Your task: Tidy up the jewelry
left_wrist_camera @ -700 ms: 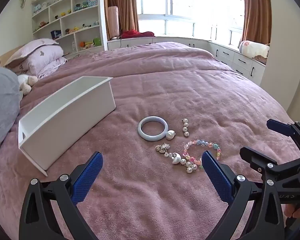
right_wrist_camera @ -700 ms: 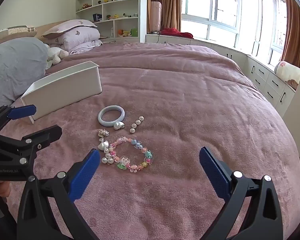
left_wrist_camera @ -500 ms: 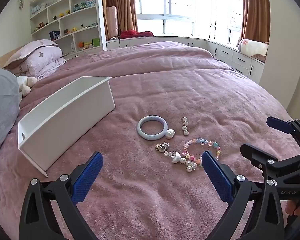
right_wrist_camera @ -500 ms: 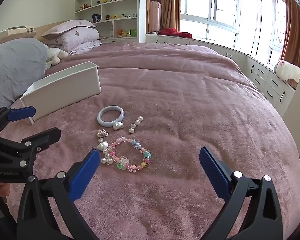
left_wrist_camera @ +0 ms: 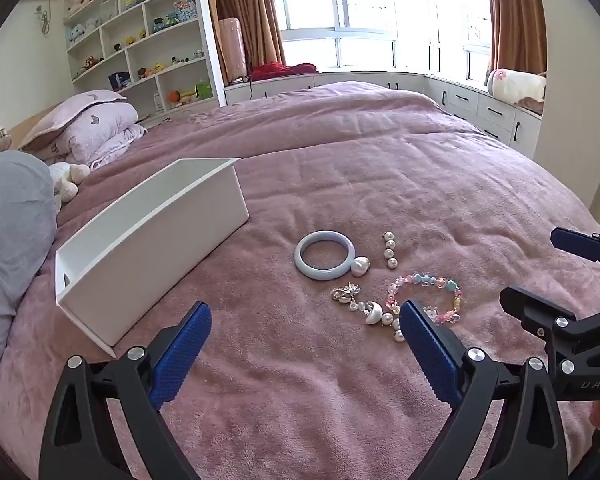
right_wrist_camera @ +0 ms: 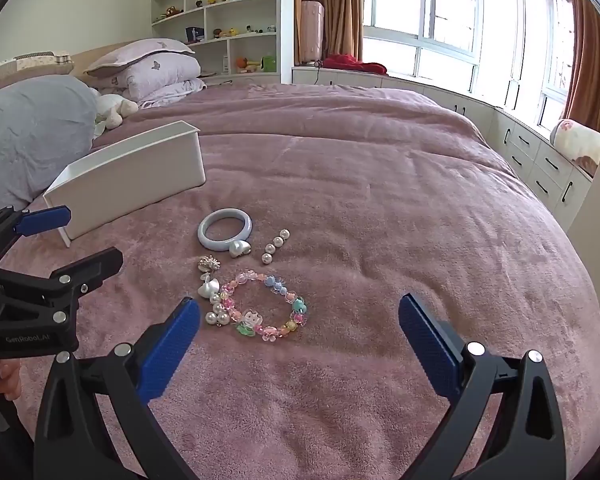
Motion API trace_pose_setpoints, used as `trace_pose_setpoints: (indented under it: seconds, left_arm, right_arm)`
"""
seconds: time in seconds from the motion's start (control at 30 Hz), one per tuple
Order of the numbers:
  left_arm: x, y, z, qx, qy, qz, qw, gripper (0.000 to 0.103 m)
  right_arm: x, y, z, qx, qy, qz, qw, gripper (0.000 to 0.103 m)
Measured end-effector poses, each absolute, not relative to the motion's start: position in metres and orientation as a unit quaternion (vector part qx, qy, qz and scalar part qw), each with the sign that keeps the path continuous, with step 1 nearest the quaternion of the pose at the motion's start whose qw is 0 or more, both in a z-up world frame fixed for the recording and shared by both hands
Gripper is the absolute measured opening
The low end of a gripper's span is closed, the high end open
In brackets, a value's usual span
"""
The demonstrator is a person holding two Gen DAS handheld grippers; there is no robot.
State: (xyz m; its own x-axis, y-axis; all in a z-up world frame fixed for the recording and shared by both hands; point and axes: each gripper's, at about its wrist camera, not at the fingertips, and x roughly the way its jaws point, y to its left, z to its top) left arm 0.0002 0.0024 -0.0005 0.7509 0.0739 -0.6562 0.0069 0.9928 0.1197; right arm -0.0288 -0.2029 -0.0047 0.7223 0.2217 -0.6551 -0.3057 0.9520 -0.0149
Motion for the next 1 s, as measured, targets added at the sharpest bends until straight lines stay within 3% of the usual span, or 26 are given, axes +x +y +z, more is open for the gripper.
trace_pose_setpoints:
  seconds: [0.37,1.0]
  left_arm:
    - [-0.009,-0.008,0.010,0.110,0.305,0.027,0.946,0.097]
    - [-0.009,-0.003,0.015,0.073,0.309,0.006,0.948,0.097]
  right_arm:
    - [-0.030,-0.202,-0.003,-0.062,0.342,0.147,0.926,0.098]
    - [-0.028,-0.202,-0.008,-0.069,0.351,0.144,0.923,0.095]
